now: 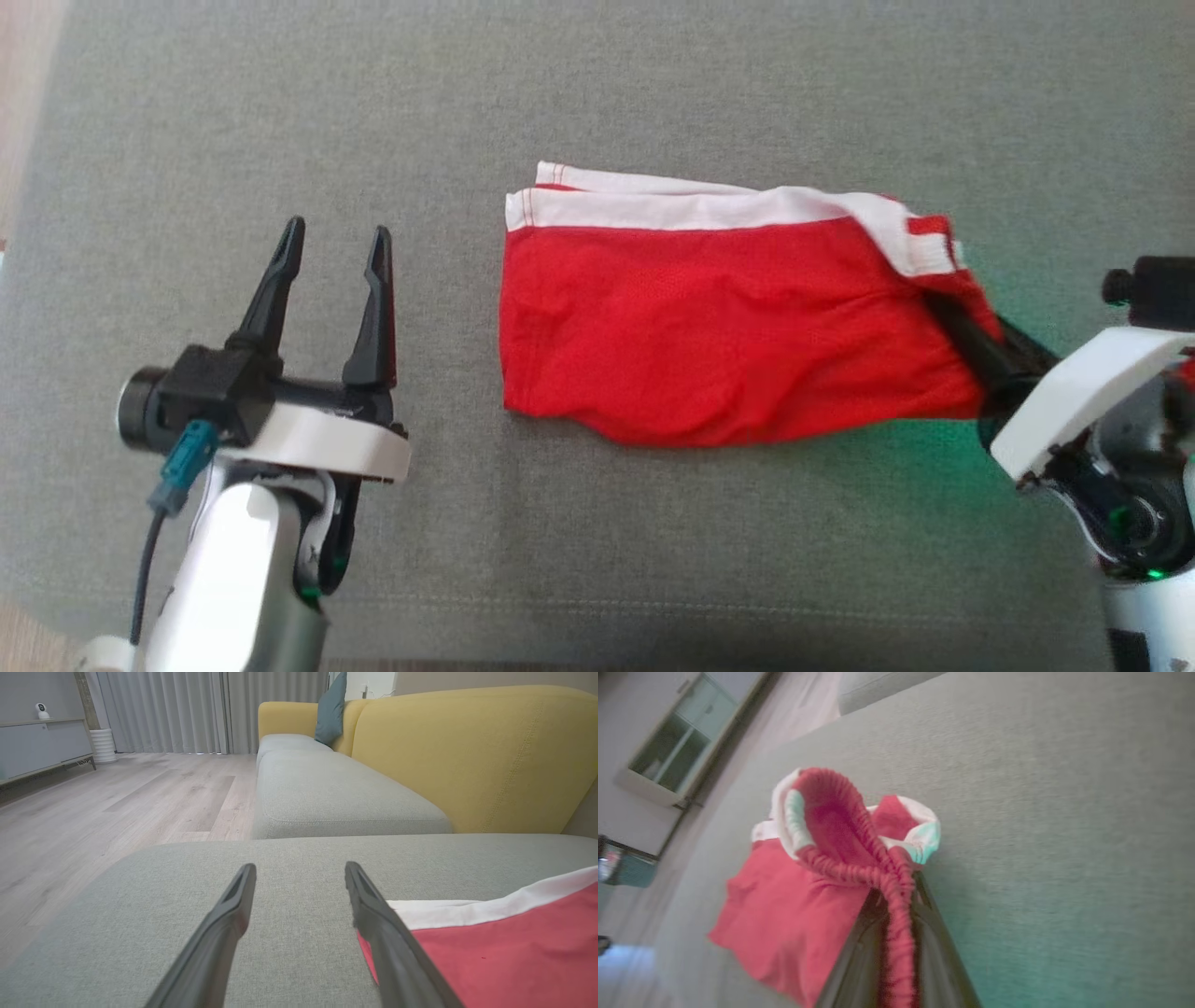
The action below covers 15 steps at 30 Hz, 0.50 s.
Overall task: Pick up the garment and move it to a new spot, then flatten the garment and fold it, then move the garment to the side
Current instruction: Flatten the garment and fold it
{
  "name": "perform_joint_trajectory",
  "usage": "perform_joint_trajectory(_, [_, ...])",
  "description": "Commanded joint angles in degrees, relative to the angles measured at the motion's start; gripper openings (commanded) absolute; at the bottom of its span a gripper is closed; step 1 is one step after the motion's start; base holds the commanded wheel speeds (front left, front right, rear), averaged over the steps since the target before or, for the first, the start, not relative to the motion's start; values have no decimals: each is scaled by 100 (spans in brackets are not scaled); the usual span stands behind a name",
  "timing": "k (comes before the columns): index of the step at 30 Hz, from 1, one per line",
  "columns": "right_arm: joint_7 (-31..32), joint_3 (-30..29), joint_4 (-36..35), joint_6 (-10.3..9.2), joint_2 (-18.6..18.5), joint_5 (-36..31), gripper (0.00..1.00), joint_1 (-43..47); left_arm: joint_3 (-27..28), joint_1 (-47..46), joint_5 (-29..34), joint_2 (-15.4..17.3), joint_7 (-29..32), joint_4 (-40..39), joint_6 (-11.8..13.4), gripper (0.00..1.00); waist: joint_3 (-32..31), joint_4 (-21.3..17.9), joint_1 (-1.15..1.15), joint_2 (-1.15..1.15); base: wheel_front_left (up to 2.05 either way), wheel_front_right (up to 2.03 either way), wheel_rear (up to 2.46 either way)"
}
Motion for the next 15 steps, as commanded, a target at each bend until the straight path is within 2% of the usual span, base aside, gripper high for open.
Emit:
perform_joint_trajectory(1, [138, 65, -332, -5, 41, 290, 0, -18, 244, -46, 46, 42, -30, -160, -16, 100, -47, -26, 0, 0, 0, 0, 0])
perform_joint_trajectory(3, [405, 16, -442, -5, 243, 862, 0, -83, 252, -30, 71, 42, -30, -147, -15, 100, -72, -36, 0, 0, 0, 0, 0])
perform_joint_trajectory(7, [816, 73, -454, -5, 623, 1554, 0, -374, 248, -35, 94, 31, -30, -112, -40, 100, -105, -27, 0, 0, 0, 0, 0])
perform_joint_trajectory(11, [952, 353, -145, -5, 970, 1902, 0, -737, 215, -69, 115, 5, -30, -107, -71, 100, -72, 59, 0, 0, 0, 0, 0])
perform_joint_trajectory(15, [724, 858, 348, -5, 1156, 1984, 0, -1143, 190, -119, 120, -23, -30, -87, -103, 100, 11, 202, 0, 0, 0, 0, 0])
